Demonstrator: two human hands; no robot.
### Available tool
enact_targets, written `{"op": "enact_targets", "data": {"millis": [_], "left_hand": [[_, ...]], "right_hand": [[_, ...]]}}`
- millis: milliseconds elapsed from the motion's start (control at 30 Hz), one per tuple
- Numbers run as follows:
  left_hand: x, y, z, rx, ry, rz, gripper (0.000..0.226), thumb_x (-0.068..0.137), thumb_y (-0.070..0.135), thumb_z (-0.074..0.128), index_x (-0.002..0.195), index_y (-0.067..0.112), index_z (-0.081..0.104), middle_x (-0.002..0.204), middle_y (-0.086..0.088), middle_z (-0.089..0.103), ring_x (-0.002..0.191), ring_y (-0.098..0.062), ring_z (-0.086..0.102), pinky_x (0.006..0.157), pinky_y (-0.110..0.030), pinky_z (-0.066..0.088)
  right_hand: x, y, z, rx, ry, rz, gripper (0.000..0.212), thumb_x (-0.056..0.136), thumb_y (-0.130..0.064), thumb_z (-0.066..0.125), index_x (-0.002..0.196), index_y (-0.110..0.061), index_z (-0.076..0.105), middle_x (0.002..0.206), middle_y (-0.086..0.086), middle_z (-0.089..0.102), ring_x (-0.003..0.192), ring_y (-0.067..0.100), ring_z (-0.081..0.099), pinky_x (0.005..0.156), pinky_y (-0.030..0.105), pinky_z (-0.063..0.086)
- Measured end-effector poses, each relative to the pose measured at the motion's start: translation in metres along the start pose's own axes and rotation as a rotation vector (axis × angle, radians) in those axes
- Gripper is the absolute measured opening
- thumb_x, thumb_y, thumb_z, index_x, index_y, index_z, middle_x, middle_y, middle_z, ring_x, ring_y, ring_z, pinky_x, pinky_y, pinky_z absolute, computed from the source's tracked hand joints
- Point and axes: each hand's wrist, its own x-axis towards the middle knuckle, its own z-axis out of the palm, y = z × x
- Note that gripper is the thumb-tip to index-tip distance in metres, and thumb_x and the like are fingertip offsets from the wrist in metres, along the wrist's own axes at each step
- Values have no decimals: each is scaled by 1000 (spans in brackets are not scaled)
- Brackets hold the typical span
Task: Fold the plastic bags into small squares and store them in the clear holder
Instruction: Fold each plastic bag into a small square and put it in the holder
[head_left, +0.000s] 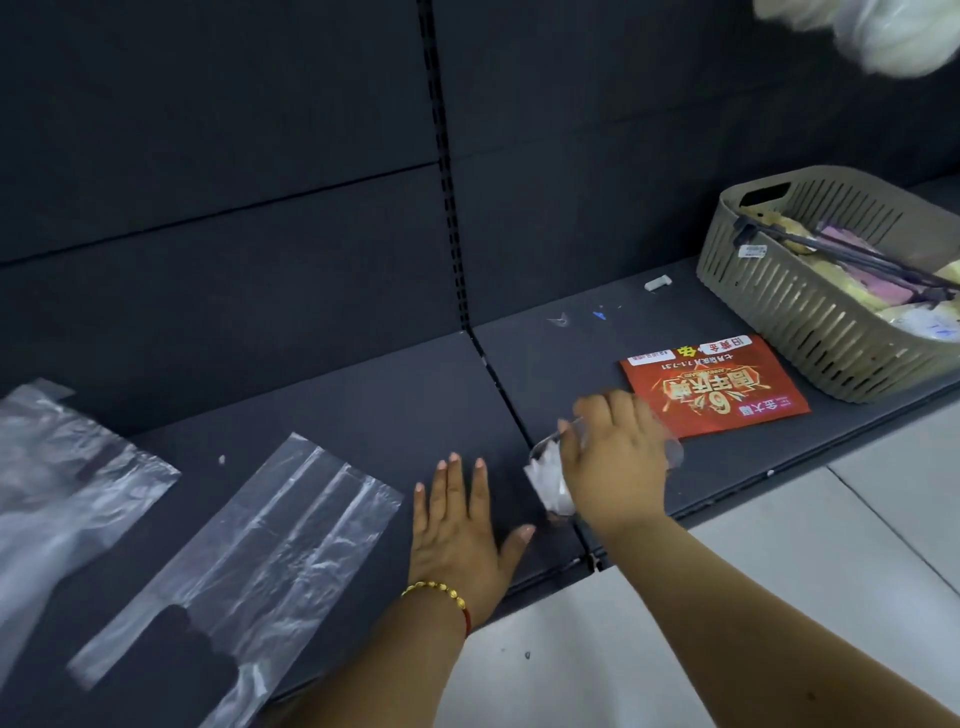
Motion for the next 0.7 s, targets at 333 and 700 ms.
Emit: {"op": "enact_targets", "data": {"millis": [333, 700], "left_hand": [[-93, -133, 15, -25, -235, -357, 71, 97, 65, 17, 154, 35, -11, 162, -2, -22, 149, -23, -19, 121, -42, -7], [-127, -136, -85, -833, 71, -379, 52, 96, 55, 40, 71, 26, 75, 72, 12, 71, 85, -15, 66, 88, -24, 45]], "right_hand": [[-101, -91, 26, -101, -1135, -476, 66, 98, -56, 37, 155, -29, 17, 164, 1, 3, 150, 27, -1, 121, 45, 6], [-81, -113, -15, 305, -746, -236, 81, 78, -39, 78, 143, -25, 32, 142, -5, 42, 131, 14, 42, 110, 27, 33]]}}
